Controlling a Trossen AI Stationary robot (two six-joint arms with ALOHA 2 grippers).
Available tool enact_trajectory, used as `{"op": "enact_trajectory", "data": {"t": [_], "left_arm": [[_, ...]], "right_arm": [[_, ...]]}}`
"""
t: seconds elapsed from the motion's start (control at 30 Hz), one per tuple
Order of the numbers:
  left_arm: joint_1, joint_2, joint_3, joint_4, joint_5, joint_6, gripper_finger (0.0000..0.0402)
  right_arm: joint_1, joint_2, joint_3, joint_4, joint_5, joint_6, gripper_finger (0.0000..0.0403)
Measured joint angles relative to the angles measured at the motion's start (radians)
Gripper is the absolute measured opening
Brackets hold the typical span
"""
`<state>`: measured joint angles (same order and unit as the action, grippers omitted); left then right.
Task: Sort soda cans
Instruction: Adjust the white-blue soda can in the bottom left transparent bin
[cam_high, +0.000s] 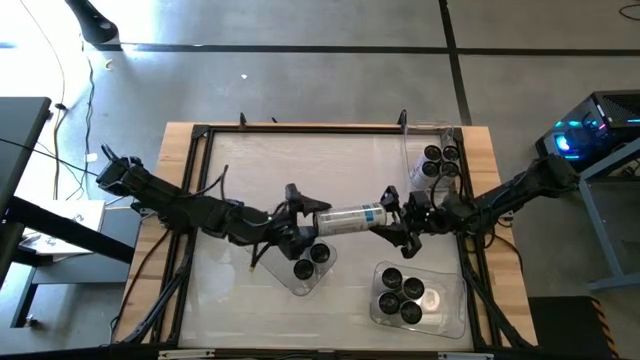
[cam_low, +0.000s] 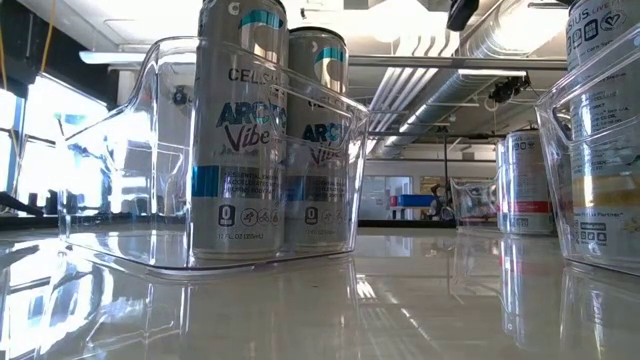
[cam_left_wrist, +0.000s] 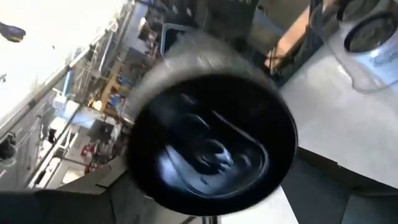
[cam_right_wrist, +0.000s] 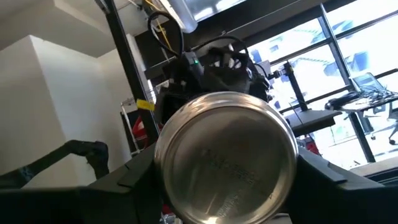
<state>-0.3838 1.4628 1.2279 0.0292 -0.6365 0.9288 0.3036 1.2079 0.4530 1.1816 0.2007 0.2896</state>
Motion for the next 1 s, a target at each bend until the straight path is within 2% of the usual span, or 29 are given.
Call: {"op": "enact_trajectory", "data": {"t": [0.23, 0.4, 1.0], "left_arm": [[0.017, 0.021, -0.001, -0.011, 0.011, -0.013, 0.0301], [0.011, 0.022, -0.001, -0.01, 0.004, -0.076, 0.0301], [-0.004, 0.016, -0.001, 0.033, -0.026, -0.079, 0.0285]], "right_arm": [[0.0, 0.0, 0.0, -0.017, -0.019, 0.017, 0.0236], [0.0, 0.0, 0.0, -0.026, -0.019, 0.008, 0.0236], [0.0, 0.0, 0.0, -0.031, -0.03, -0.011, 0.0236]]}}
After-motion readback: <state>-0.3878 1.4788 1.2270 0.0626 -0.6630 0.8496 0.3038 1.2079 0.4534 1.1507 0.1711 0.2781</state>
